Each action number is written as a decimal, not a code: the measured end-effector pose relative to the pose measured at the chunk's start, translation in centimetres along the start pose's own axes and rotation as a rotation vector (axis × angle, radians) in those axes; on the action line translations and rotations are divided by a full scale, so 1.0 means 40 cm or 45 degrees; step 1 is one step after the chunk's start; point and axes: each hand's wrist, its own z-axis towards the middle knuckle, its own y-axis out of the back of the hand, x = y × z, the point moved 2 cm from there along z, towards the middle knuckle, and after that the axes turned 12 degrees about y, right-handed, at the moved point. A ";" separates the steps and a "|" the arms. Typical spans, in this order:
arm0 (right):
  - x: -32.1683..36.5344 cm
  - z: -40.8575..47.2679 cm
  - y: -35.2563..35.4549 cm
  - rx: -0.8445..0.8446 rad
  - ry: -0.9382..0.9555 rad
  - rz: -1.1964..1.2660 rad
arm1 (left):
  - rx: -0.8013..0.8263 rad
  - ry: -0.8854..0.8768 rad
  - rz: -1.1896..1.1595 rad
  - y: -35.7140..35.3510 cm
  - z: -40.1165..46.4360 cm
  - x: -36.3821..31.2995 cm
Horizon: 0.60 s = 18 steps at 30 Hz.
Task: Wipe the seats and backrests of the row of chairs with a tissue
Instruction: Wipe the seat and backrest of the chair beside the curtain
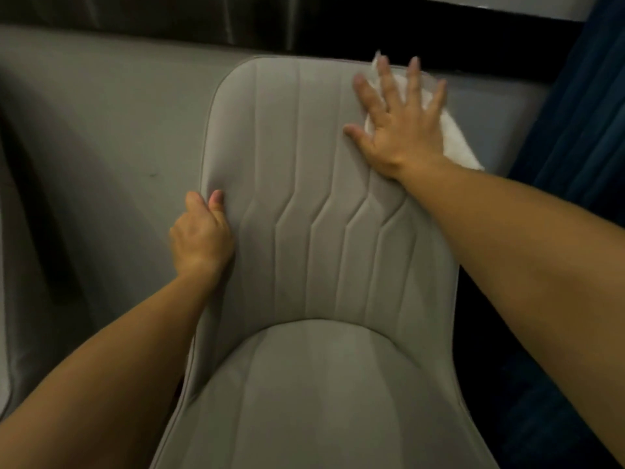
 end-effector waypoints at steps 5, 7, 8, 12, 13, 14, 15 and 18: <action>0.004 -0.021 0.006 -0.092 -0.308 0.161 | -0.007 0.017 0.009 0.001 0.004 0.005; 0.037 -0.022 0.000 -0.153 -0.351 0.239 | -0.002 0.014 0.011 0.004 0.003 0.004; 0.055 -0.028 -0.009 -0.165 -0.336 0.257 | 0.005 0.005 0.011 0.006 0.004 0.005; 0.169 -0.090 -0.074 -0.196 -0.111 0.275 | 0.034 -0.048 -0.020 0.008 0.016 0.004; 0.214 -0.107 -0.095 -0.202 -0.046 0.305 | 0.035 -0.051 -0.015 0.009 0.018 0.004; 0.265 -0.126 -0.116 -0.209 0.017 0.341 | 0.036 -0.049 -0.007 0.010 0.019 0.005; 0.321 -0.145 -0.137 -0.217 0.082 0.378 | 0.035 -0.049 0.002 0.009 0.020 0.004; 0.511 -0.218 -0.191 -0.230 0.293 0.510 | 0.021 -0.058 0.025 0.008 0.021 0.002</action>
